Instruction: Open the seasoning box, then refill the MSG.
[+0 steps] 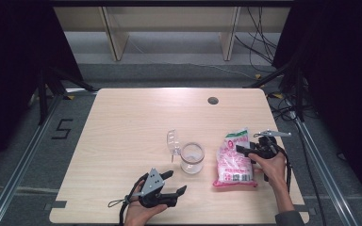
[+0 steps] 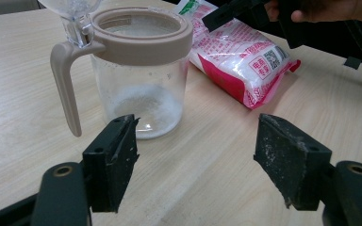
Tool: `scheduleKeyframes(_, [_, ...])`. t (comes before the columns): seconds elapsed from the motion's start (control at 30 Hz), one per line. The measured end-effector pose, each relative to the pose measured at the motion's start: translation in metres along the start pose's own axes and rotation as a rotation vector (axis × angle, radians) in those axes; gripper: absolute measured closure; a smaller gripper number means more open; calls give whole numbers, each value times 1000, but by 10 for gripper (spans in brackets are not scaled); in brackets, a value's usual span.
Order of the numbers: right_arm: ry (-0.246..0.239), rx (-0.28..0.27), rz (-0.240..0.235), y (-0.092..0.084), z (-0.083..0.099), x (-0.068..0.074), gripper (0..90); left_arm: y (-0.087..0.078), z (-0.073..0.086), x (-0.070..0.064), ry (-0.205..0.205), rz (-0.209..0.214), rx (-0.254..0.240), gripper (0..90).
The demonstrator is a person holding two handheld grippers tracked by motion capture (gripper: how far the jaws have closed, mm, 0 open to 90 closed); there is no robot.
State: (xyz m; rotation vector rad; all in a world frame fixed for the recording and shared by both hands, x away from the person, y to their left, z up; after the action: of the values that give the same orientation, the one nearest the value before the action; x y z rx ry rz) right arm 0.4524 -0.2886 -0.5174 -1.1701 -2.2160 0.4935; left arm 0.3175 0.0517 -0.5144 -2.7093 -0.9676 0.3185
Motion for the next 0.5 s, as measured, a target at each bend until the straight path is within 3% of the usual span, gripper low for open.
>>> scheduleKeyframes(0.03, [-41,-4,-4,2,-1,-4,435,0,0,0,3,5,0,297])
scheduleKeyframes(0.17, [-30,-4,-29,7,0,-5,459,1,0,1,25,12,3,297])
scheduleKeyframes(0.2, [-24,-3,-35,8,0,-5,461,1,0,-1,2,10,-3,297])
scheduleKeyframes(0.33, [-3,5,-40,10,1,-6,467,0,0,0,0,7,1,297])
scheduleKeyframes(0.37, [-2,-3,-35,11,1,-7,471,0,0,1,29,13,3,297])
scheduleKeyframes(0.43, [-3,5,-45,11,1,-8,495,0,1,1,27,12,5,297])
scheduleKeyframes(0.47, [1,9,-42,11,0,-8,515,1,1,1,-3,4,-8,297])
scheduleKeyframes(0.5, [11,10,-54,11,1,-7,526,1,1,1,-3,4,-8,297])
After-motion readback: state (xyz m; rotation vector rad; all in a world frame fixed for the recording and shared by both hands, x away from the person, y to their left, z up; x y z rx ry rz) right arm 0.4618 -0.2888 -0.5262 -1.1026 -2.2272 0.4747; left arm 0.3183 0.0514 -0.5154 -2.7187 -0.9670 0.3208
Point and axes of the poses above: each handheld gripper's, and its own axes: y roughly forward along the jaws, z roughly out of its underside, x roughly to its left, the point moved 4 cm from there along y, roughly forward along the jaws, and after that the axes turned 4 degrees about -x, right-handed, at the moved point
